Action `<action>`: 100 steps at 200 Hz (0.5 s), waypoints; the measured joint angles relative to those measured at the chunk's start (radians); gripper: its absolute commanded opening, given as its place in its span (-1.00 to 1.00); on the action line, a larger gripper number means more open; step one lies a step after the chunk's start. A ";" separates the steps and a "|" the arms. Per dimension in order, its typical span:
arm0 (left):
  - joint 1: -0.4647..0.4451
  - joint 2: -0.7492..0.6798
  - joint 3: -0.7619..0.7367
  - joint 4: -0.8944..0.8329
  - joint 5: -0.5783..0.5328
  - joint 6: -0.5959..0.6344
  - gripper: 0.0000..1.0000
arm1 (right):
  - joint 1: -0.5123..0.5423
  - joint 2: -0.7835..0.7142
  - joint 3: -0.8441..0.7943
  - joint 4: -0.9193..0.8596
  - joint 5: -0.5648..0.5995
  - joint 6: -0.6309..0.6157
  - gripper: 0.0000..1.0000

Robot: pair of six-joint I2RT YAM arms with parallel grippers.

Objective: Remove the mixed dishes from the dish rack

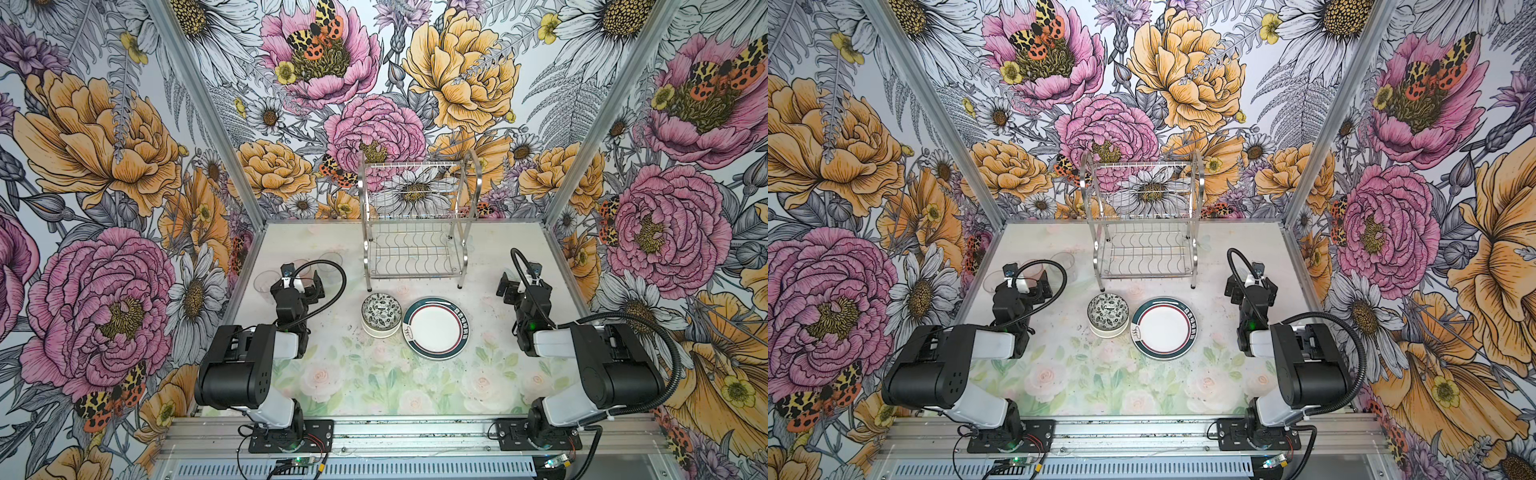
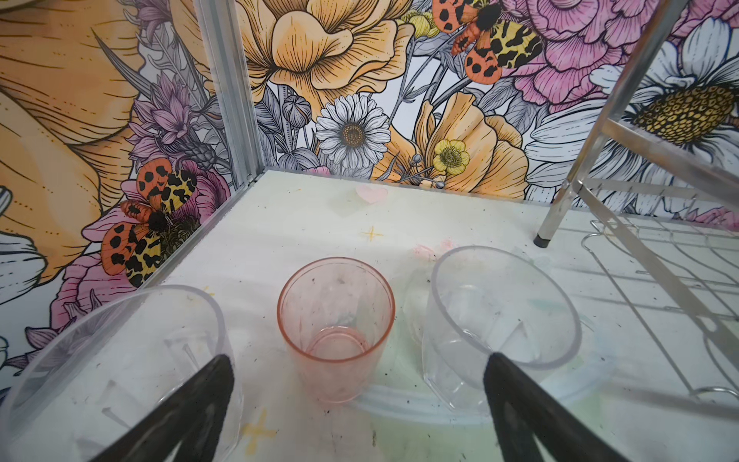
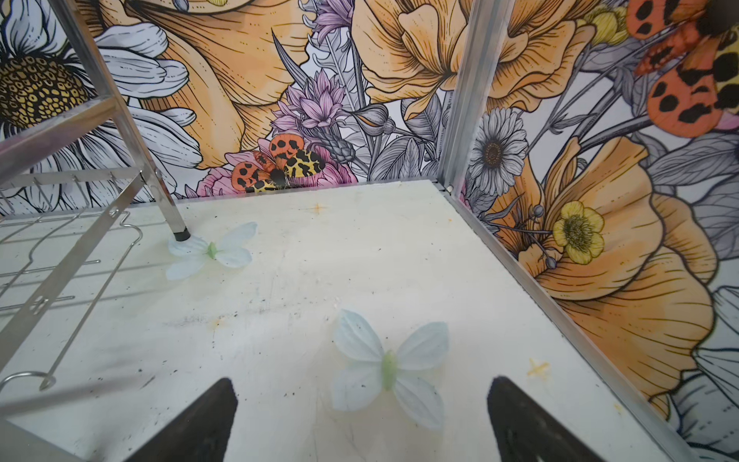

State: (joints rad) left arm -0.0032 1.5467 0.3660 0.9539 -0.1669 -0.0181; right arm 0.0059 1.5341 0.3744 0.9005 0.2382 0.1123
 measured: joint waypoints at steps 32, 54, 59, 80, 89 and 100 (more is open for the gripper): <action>0.000 0.000 0.000 -0.008 0.000 0.000 0.98 | 0.000 0.000 0.000 -0.011 0.000 -0.002 0.99; 0.000 0.000 0.000 -0.008 0.000 0.000 0.98 | 0.000 0.000 0.000 -0.011 0.000 -0.002 0.99; -0.002 0.000 0.000 -0.008 -0.001 0.001 0.98 | 0.000 0.000 0.000 -0.011 0.000 -0.002 0.99; -0.009 0.000 0.000 -0.009 -0.005 0.006 0.98 | 0.000 0.000 0.000 -0.011 0.000 -0.002 0.99; -0.011 0.000 0.000 -0.009 -0.005 0.010 0.98 | 0.000 0.000 0.000 -0.011 0.000 -0.002 0.99; -0.013 0.000 0.000 -0.009 -0.005 0.011 0.98 | 0.000 0.000 0.000 -0.012 0.000 -0.002 0.99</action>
State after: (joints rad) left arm -0.0158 1.5467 0.3660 0.9451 -0.1719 -0.0071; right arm 0.0055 1.5341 0.3744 0.8886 0.2382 0.1104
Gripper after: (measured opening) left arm 0.988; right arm 0.996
